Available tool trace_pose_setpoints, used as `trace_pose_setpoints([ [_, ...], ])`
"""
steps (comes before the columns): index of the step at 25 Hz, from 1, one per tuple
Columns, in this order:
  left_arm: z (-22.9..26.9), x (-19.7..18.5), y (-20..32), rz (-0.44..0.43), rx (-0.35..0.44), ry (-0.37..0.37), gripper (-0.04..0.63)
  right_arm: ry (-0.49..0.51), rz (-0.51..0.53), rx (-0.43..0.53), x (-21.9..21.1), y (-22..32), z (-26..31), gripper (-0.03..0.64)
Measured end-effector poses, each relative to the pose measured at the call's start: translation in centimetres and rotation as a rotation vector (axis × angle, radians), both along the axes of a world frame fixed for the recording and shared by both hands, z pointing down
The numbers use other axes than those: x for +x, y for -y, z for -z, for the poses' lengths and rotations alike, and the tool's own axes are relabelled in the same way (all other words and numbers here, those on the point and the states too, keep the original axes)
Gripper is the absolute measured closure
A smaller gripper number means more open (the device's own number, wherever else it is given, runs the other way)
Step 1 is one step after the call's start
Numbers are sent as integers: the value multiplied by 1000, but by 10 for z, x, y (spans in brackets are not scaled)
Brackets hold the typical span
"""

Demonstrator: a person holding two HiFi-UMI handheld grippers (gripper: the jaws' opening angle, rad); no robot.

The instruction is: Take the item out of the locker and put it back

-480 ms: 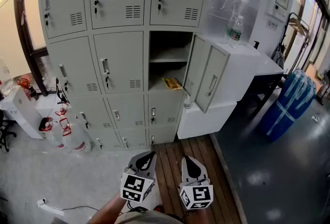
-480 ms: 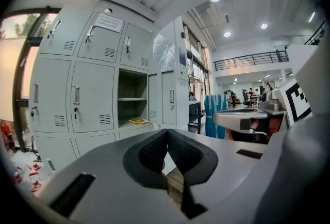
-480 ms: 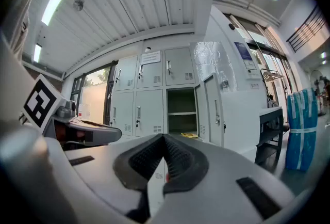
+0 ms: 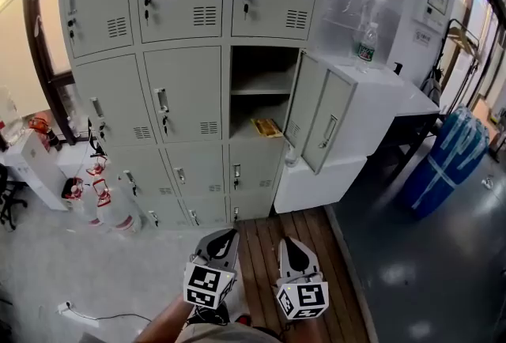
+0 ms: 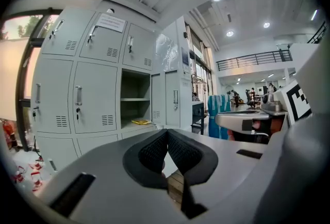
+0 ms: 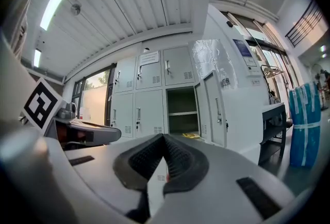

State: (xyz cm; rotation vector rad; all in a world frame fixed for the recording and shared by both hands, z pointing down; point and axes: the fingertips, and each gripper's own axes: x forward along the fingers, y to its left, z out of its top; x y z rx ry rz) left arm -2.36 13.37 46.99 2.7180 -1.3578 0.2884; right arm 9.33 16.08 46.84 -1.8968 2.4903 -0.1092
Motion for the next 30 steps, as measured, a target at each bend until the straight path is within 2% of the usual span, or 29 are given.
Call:
trace_pose_setpoints([
  [10, -8, 11, 56, -14, 7, 4, 572, -20, -22, -4, 13, 54, -8, 600],
  [19, 0, 21, 176, -45, 17, 3, 572, -31, -40, -1, 18, 175, -4, 600],
  [24, 2, 28, 243, -71, -6, -4, 572, -37, -69, -17, 25, 241, 1, 600],
  [30, -16, 37, 311, -101, -42, 21, 572, -51, -68, -46, 28, 305, -10, 600],
])
